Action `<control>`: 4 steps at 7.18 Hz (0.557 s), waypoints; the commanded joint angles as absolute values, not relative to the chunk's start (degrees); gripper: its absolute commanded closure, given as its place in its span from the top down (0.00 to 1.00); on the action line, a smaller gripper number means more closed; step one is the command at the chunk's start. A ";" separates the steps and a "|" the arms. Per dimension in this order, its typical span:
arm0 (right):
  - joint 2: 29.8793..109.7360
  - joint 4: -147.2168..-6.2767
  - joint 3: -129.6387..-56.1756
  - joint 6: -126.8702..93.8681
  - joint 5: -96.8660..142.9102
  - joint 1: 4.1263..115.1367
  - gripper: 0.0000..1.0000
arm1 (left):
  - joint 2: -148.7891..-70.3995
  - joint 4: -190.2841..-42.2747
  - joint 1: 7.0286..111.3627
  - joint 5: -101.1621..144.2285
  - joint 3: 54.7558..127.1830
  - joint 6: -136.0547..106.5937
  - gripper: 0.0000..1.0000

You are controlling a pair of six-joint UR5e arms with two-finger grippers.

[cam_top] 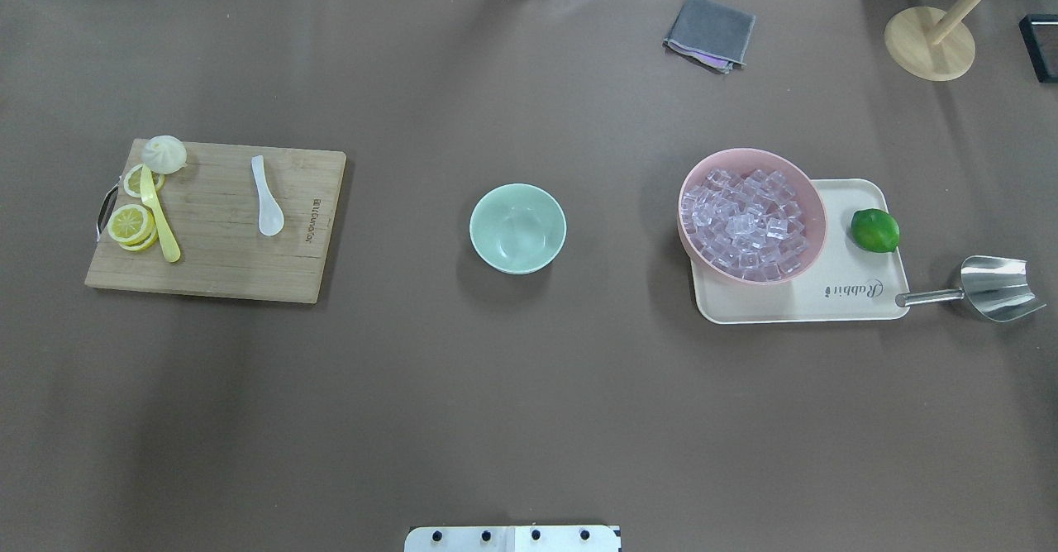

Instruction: Put spoon and ice into bowl

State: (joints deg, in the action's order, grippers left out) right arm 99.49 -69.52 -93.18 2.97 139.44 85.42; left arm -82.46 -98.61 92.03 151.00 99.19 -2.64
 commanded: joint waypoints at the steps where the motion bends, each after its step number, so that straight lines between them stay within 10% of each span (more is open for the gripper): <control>1: 99.32 -69.52 -93.08 2.81 139.31 85.43 1.00 | -82.44 -98.53 91.59 151.00 100.62 -2.64 0.98; 4: 99.67 -67.41 -92.81 2.81 138.78 85.43 1.00 | -81.91 -98.53 91.49 151.43 101.77 -2.72 0.98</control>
State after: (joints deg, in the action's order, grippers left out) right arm 99.59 -68.10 -93.00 2.80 138.95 85.43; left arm -82.08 -98.53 91.55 151.11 101.36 -2.69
